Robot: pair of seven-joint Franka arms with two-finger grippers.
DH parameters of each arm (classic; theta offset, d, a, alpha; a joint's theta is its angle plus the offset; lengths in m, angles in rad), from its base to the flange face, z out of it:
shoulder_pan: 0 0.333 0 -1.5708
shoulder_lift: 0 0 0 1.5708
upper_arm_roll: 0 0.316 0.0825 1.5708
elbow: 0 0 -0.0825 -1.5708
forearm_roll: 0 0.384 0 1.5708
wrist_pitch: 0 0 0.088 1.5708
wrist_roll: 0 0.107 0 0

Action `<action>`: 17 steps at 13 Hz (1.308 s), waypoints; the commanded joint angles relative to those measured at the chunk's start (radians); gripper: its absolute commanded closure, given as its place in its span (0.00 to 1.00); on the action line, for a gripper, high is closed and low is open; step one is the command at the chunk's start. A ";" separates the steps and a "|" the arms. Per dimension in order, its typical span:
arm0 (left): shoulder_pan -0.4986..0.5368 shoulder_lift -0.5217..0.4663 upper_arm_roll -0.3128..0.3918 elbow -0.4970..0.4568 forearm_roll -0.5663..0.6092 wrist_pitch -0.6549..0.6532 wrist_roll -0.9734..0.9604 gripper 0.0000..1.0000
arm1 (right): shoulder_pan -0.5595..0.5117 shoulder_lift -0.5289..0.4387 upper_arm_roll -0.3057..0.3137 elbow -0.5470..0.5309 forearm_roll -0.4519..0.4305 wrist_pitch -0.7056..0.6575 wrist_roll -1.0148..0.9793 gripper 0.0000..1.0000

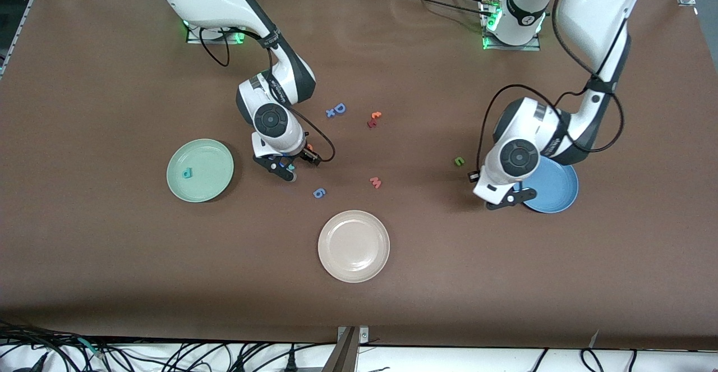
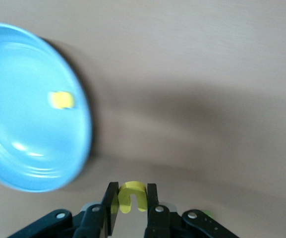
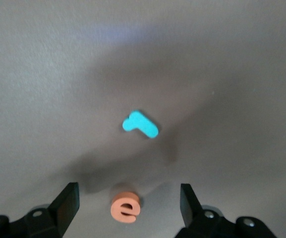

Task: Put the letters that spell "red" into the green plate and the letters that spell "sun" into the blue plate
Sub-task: 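Grasp the orange e with the right gripper while the left gripper grasps yellow u, then carry the e toward green plate while the left gripper places u on blue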

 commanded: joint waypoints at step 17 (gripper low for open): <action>0.151 0.007 -0.216 -0.033 -0.057 -0.043 -0.084 0.00 | -0.003 -0.069 0.030 -0.047 0.020 -0.010 0.029 0.85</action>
